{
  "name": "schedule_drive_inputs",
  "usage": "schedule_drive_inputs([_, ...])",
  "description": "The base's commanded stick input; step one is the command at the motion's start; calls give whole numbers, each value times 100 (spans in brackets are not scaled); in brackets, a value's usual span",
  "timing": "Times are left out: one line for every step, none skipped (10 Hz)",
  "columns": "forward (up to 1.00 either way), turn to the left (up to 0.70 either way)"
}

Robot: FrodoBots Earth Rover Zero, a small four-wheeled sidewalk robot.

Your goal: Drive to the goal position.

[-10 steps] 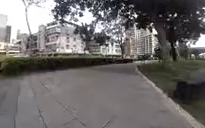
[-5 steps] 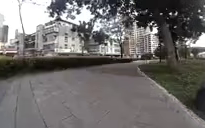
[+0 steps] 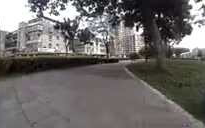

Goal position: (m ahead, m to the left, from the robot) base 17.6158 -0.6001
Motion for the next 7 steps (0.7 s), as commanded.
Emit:
schedule_drive_inputs([85, 0])
schedule_drive_inputs([85, 0])
schedule_drive_inputs([85, 0])
schedule_drive_inputs([85, 0])
schedule_drive_inputs([85, 0])
schedule_drive_inputs([85, 0])
schedule_drive_inputs([85, 0])
